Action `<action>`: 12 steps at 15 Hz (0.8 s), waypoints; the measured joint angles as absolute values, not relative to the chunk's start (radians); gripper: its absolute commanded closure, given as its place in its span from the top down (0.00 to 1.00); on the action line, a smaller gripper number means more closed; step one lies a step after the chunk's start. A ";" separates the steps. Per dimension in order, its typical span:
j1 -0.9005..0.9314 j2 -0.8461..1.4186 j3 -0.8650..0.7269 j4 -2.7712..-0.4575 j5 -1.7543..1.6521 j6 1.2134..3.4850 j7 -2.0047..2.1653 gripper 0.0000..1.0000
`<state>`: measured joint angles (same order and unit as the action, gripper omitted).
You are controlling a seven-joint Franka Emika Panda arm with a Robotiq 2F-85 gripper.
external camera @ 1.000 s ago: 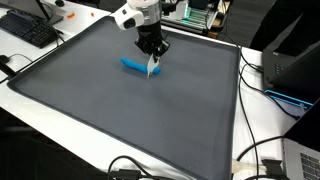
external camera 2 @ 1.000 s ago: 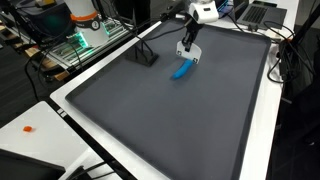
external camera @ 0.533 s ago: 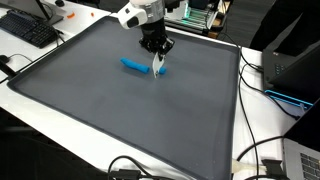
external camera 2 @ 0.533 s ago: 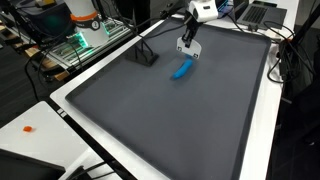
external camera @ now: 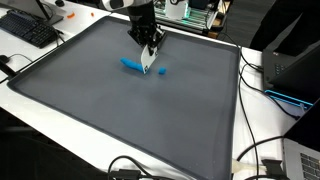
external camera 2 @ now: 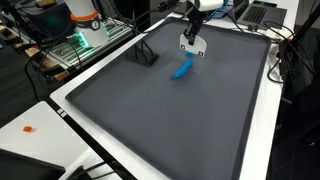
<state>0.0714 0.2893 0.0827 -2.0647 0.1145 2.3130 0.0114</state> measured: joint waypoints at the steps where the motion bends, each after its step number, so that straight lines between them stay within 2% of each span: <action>1: 0.069 0.287 0.079 -2.064 0.112 2.313 0.011 0.01; 12: 0.064 0.311 0.059 -2.068 0.047 2.356 -0.017 0.01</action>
